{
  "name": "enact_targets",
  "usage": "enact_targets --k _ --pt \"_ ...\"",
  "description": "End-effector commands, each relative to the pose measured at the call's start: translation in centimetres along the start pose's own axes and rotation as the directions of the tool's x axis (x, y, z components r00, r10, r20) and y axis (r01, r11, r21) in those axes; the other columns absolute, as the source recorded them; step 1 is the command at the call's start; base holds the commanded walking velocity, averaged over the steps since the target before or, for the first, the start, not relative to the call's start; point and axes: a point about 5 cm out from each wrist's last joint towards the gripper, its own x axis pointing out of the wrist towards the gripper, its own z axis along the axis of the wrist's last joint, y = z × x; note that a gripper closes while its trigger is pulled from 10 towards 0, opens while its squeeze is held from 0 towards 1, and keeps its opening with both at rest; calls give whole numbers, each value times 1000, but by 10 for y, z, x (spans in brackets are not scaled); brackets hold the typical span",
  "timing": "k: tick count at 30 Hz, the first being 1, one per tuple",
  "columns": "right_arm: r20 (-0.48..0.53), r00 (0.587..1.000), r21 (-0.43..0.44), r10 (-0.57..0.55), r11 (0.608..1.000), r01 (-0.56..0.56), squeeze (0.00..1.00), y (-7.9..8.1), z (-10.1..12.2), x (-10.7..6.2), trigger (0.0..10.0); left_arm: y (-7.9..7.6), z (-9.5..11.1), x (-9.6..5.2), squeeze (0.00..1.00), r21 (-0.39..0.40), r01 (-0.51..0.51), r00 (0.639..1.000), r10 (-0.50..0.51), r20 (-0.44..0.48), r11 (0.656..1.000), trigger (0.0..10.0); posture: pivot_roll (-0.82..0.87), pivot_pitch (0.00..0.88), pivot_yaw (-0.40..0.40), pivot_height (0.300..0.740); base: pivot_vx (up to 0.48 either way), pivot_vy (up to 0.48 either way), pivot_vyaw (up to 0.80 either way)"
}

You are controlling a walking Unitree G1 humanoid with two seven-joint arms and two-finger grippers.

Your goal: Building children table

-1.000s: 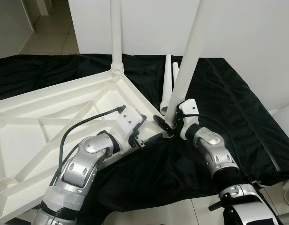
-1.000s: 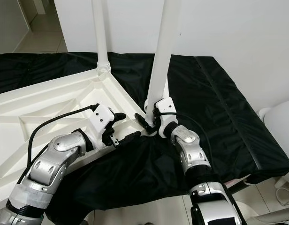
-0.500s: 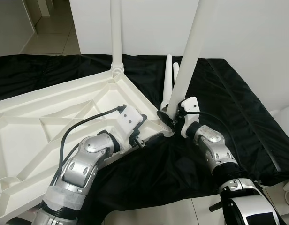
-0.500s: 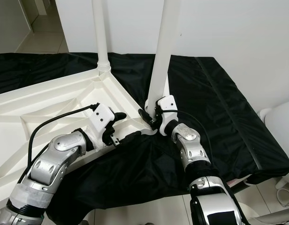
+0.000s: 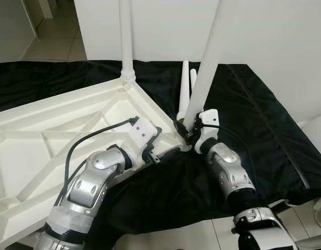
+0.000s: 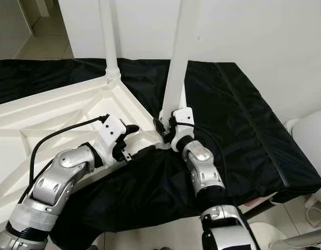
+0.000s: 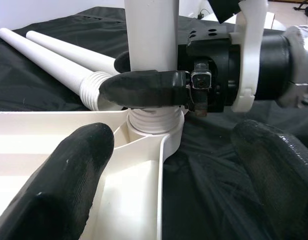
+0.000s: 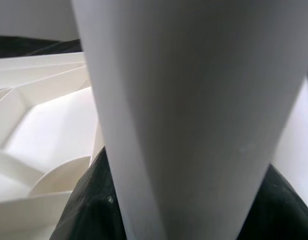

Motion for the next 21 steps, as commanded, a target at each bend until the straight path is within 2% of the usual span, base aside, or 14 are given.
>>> enact_targets --k 1,4,7,8,9,10,13,16,18,21 --pt "31 997 69 -66 996 64 0 6 6 0 10000 -1 0 1 0 -5 -14 1000 14 -1 1000 10000 38 74 -44 740 0 0 0" --pt "32 995 88 -99 992 96 0 10 6 -1 10000 -2 -1 1 0 -7 -14 1000 14 -1 1000 10000 35 76 -42 740 0 0 0" --pt "12 975 110 -222 969 220 0 18 2 -4 10000 -4 -1 1 0 -17 -11 1000 11 -2 1000 10000 31 81 -40 740 0 0 0" --pt "12 975 110 -222 969 220 0 18 2 -4 10000 -4 -1 1 0 -17 -11 1000 11 -2 1000 10000 31 81 -40 740 0 0 0" --pt "-4 958 109 -287 952 285 0 19 0 -6 10000 -4 -2 1 0 -19 -9 1000 9 -3 1000 10000 31 82 -39 740 0 0 0" --pt "-4 958 109 -287 952 285 0 19 0 -6 10000 -4 -2 1 0 -19 -9 1000 9 -3 1000 10000 31 82 -39 740 0 0 0" --pt "-17 902 91 -431 898 430 0 22 -2 -11 10000 -5 -2 0 0 -20 -8 1000 7 -4 1000 10000 33 85 -39 740 0 0 0" --pt "-27 881 92 -473 876 473 0 28 -3 -14 10000 -5 -2 0 0 -21 -7 1000 7 -5 1000 10000 33 86 -39 740 0 0 0" --pt "-29 884 101 -466 879 466 0 34 -1 -14 10000 -5 -2 -1 0 -23 -6 1000 6 -7 1000 10000 27 88 -38 740 0 0 0" --pt "-27 883 90 -468 879 469 0 33 -1 -15 10000 -6 -3 -1 0 -24 -4 1000 4 -8 1000 10000 27 88 -38 740 0 0 0"
